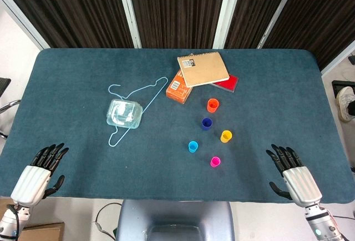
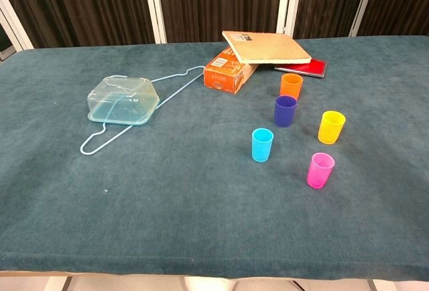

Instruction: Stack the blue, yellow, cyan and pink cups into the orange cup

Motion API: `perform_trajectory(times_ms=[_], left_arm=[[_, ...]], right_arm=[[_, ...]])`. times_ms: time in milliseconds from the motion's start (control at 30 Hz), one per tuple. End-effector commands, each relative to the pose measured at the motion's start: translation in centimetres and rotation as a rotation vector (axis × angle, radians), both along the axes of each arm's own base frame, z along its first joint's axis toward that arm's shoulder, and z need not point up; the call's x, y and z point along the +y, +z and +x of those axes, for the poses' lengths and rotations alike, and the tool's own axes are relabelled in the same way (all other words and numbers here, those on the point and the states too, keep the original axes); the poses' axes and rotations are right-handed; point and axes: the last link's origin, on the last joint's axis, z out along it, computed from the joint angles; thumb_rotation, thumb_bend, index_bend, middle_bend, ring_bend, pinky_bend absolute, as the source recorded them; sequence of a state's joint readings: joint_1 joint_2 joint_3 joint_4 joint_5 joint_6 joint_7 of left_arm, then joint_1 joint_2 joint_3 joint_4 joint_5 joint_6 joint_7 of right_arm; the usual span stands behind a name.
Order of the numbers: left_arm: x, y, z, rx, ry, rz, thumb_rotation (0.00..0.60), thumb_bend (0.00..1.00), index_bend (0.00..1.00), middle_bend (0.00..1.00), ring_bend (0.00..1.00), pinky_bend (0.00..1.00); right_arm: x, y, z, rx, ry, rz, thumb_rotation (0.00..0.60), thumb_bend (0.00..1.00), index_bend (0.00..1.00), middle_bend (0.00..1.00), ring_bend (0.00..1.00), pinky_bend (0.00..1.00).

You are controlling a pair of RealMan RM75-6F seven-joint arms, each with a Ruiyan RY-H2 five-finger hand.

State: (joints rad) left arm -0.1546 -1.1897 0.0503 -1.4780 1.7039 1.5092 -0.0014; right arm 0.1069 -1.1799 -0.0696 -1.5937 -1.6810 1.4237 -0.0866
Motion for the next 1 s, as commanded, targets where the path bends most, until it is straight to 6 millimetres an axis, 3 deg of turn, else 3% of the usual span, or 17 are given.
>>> perform_trajectory(times_ms=[33, 333, 367, 400, 467, 600, 767, 1000], left_arm=[[0.0, 0.0, 0.0, 0.0, 0.001, 0.0, 0.6, 0.43, 0.0, 0.02, 0.04, 0.12], [0.1, 0.1, 0.0, -0.012, 0.001, -0.003, 0.6, 0.43, 0.0, 0.02, 0.04, 0.12], [0.2, 0.1, 0.0, -0.016, 0.0, -0.002, 0.6, 0.43, 0.0, 0.02, 0.04, 0.12], [0.3, 0.1, 0.0, -0.019, 0.0, -0.007, 0.6, 0.43, 0.0, 0.02, 0.04, 0.12], [0.3, 0.1, 0.0, -0.019, -0.003, -0.009, 0.6, 0.43, 0.0, 0.02, 0.04, 0.12], [0.3, 0.3, -0.1, -0.019, -0.001, -0.004, 0.6, 0.43, 0.0, 0.02, 0.04, 0.12], [0.3, 0.5, -0.3, -0.017, 0.009, 0.004, 0.6, 0.43, 0.0, 0.02, 0.04, 0.12], [0.4, 0.8, -0.5, -0.019, 0.024, 0.017, 0.6, 0.43, 0.0, 0.02, 0.04, 0.12]], right_arm=[[0.0, 0.0, 0.0, -0.001, 0.0, -0.001, 0.6, 0.4, 0.0, 0.0, 0.0, 0.0], [-1.6, -0.9, 0.6, -0.041, 0.014, 0.002, 0.6, 0.4, 0.0, 0.0, 0.0, 0.0], [-2.7, -1.1, 1.1, -0.054, 0.019, 0.001, 0.6, 0.4, 0.0, 0.0, 0.0, 0.0], [-6.7, -1.9, 3.6, -0.067, 0.077, -0.006, 0.6, 0.4, 0.0, 0.0, 0.0, 0.0], [-10.6, -3.4, 6.1, -0.061, 0.079, 0.026, 0.6, 0.4, 0.02, 0.0, 0.0, 0.0], [-16.1, -5.7, 10.2, -0.007, 0.09, 0.041, 0.6, 0.4, 0.07, 0.0, 0.0, 0.0], [-20.3, -9.1, 13.7, 0.064, 0.069, 0.056, 0.6, 0.4, 0.14, 0.0, 0.0, 0.0], [-22.8, -12.5, 14.6, 0.178, 0.014, 0.077, 0.6, 0.41, 0.25, 0.0, 0.0, 0.0]])
